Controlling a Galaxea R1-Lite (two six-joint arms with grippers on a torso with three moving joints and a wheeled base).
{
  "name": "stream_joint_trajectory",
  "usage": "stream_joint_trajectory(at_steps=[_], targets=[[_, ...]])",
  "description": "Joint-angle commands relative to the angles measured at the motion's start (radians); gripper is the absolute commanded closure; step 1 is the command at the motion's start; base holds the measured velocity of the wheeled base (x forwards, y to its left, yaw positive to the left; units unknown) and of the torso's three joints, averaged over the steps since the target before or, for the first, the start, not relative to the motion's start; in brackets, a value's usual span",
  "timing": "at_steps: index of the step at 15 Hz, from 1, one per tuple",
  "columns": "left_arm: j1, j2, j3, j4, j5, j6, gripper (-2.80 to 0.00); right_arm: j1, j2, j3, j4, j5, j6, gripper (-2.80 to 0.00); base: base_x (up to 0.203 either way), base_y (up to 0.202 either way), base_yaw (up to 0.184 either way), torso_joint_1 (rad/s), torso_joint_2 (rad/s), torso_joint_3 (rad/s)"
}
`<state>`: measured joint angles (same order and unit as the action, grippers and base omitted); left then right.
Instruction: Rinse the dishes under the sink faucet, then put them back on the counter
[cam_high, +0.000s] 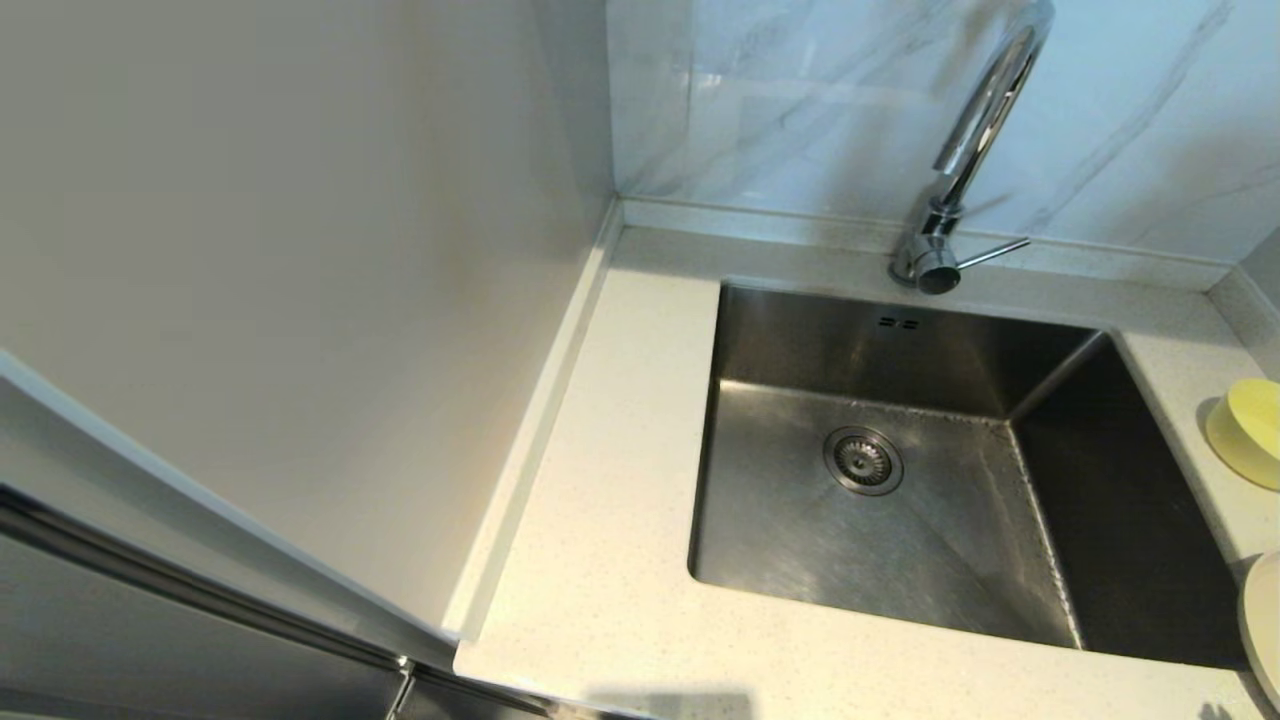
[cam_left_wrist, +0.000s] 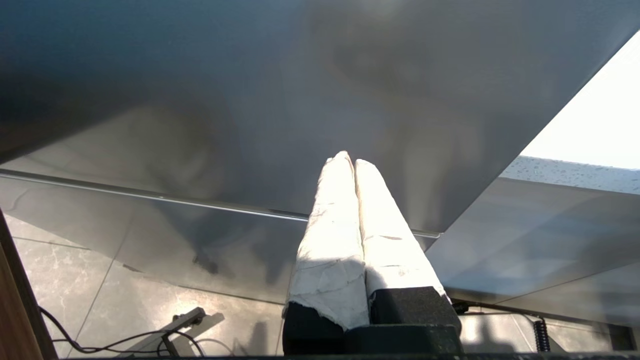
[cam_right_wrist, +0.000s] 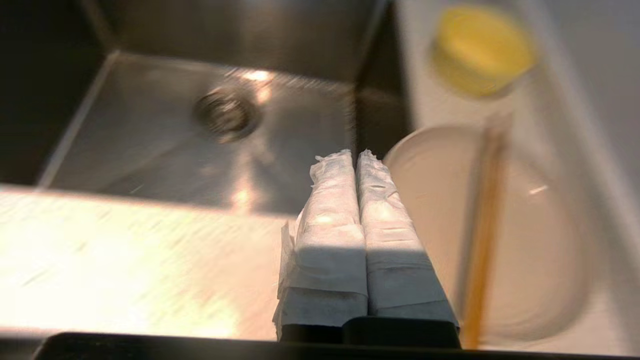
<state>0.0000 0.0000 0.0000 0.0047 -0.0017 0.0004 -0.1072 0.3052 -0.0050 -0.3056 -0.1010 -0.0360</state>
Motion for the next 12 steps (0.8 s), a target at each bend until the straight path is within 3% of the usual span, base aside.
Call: stream_joint_trajectory(at_steps=[1, 2, 5, 12], targets=[[0.000, 0.000, 0.000, 0.000, 0.000, 0.000, 0.00, 0.000, -0.015, 0.014, 0.094, 0.066, 0.024, 0.00, 0.000, 0.000, 0.000, 0.000, 0.00, 0.000], [0.000, 0.000, 0.000, 0.000, 0.000, 0.000, 0.00, 0.000, -0.015, 0.014, 0.151, 0.114, 0.024, 0.00, 0.000, 0.000, 0.000, 0.000, 0.00, 0.000], [0.000, 0.000, 0.000, 0.000, 0.000, 0.000, 0.00, 0.000, -0.015, 0.014, 0.324, 0.117, -0.022, 0.00, 0.000, 0.000, 0.000, 0.000, 0.00, 0.000], [0.000, 0.000, 0.000, 0.000, 0.000, 0.000, 0.00, 0.000, -0.015, 0.014, 0.335, 0.116, -0.007, 0.00, 0.000, 0.000, 0.000, 0.000, 0.00, 0.000]])
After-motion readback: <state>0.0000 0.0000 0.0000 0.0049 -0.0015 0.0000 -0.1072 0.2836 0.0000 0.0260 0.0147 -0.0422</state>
